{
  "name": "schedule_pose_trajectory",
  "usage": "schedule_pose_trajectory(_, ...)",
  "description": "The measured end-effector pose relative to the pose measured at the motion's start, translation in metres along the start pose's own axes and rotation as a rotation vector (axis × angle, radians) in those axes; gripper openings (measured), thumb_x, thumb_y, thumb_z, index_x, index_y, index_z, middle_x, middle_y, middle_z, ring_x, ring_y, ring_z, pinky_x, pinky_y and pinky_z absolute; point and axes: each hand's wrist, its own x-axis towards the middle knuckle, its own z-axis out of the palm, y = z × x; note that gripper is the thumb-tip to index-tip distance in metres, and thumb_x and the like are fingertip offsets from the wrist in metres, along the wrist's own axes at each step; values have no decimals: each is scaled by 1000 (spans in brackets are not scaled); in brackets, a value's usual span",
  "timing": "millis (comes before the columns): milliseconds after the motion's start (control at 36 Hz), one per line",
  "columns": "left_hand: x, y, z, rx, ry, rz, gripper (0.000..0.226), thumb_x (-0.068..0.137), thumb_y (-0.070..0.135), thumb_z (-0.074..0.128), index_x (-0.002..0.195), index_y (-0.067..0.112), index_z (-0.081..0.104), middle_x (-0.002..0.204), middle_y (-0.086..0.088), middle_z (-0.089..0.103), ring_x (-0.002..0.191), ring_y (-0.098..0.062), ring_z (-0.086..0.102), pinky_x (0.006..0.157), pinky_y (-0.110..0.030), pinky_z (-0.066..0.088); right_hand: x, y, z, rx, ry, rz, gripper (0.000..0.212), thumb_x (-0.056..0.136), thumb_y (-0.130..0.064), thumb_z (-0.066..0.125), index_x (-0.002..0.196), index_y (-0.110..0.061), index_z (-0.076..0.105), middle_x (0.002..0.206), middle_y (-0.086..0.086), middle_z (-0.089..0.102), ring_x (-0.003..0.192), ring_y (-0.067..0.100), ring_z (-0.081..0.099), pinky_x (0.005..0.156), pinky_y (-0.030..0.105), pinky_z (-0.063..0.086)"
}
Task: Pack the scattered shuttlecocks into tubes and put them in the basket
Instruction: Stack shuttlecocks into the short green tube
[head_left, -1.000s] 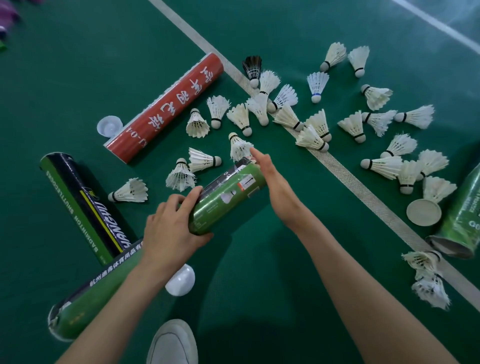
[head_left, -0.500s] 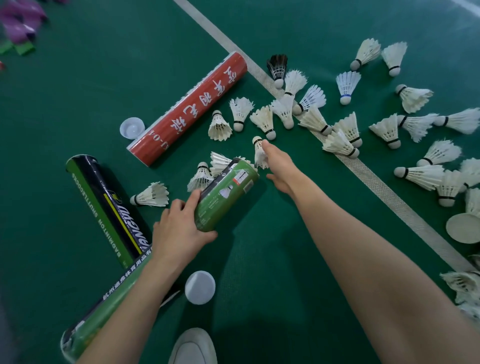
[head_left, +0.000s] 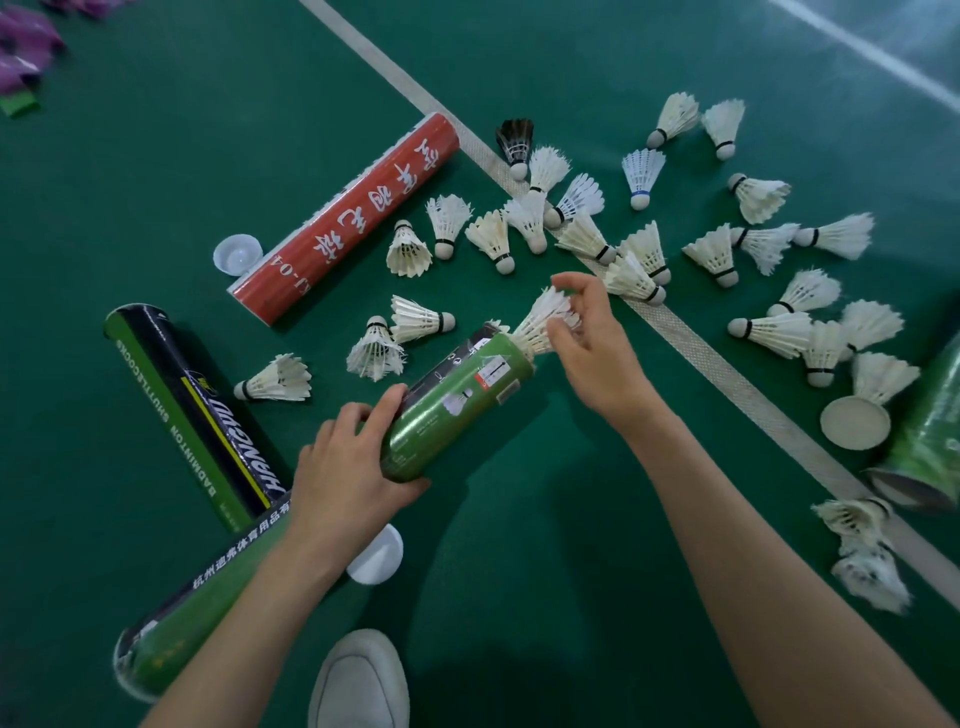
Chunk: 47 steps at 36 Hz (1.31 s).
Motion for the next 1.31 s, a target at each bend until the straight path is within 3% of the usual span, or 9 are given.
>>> schedule_pose_trajectory(56,-5,5,-1,-30,7,43,93,68,52,74,144,41,21,118,5,44,105,-20,45,86,-38,43,-9,-3,-1,12,-42,-9,32,100,-14,37,131,-20,42,99,-5,50,68,-1,46,65,11,37)
schedule_pose_trajectory(306,-23,13,-1,-25,27,91,93,67,52,75,145,37,25,118,4,48,104,-20,47,86,-38,43,-43,-8,7,220,-120,58,64,92,-58,23,148,-28,29,149,-15,34,127,-13,31,99,-1,22)
schedule_pose_trajectory(528,-20,2,4,-20,-16,-39,90,67,53,73,142,41,24,115,6,46,104,-20,48,84,-38,45,-29,-7,36,292,-328,172,71,85,-72,14,149,-42,19,151,-20,31,139,1,23,110,27,11)
schedule_pose_trajectory(667,-9,-14,0,-3,-54,-153,88,66,54,71,139,42,22,111,5,45,100,-21,48,80,-38,48,7,-1,67,190,-210,204,45,101,-48,27,132,-28,52,138,-3,48,123,7,43,105,28,30)
schedule_pose_trajectory(833,11,-46,-13,-72,1,-292,94,66,51,73,142,37,21,110,-3,45,99,-28,51,81,-42,49,63,5,100,-148,-267,98,33,102,-18,38,131,-15,53,132,6,51,111,15,49,78,16,33)
schedule_pose_trajectory(944,21,-60,-18,-51,10,-333,95,68,51,74,144,34,20,115,-4,45,103,-28,50,82,-41,48,91,11,118,-375,-373,-43,54,96,2,36,143,-25,40,153,6,24,142,24,18,112,31,21)
schedule_pose_trajectory(1111,29,-69,-17,-78,10,-366,96,68,51,74,144,37,18,112,-1,45,100,-24,50,77,-36,47,107,10,135,-825,-590,-130,83,82,17,34,151,-25,16,161,1,-1,147,29,-3,116,55,15)
schedule_pose_trajectory(1222,32,-71,-16,-80,7,-370,96,68,51,74,145,35,18,115,-1,45,103,-24,50,77,-35,46,109,26,139,-874,-447,-234,64,81,15,43,134,-20,36,150,5,26,135,32,29,95,46,39)
schedule_pose_trajectory(1306,33,-70,-16,-73,-3,-359,96,68,52,74,143,36,18,115,-1,45,103,-24,49,79,-37,47,108,36,134,-920,-309,-334,41,80,12,51,110,-14,42,144,3,33,115,31,45,72,35,34)
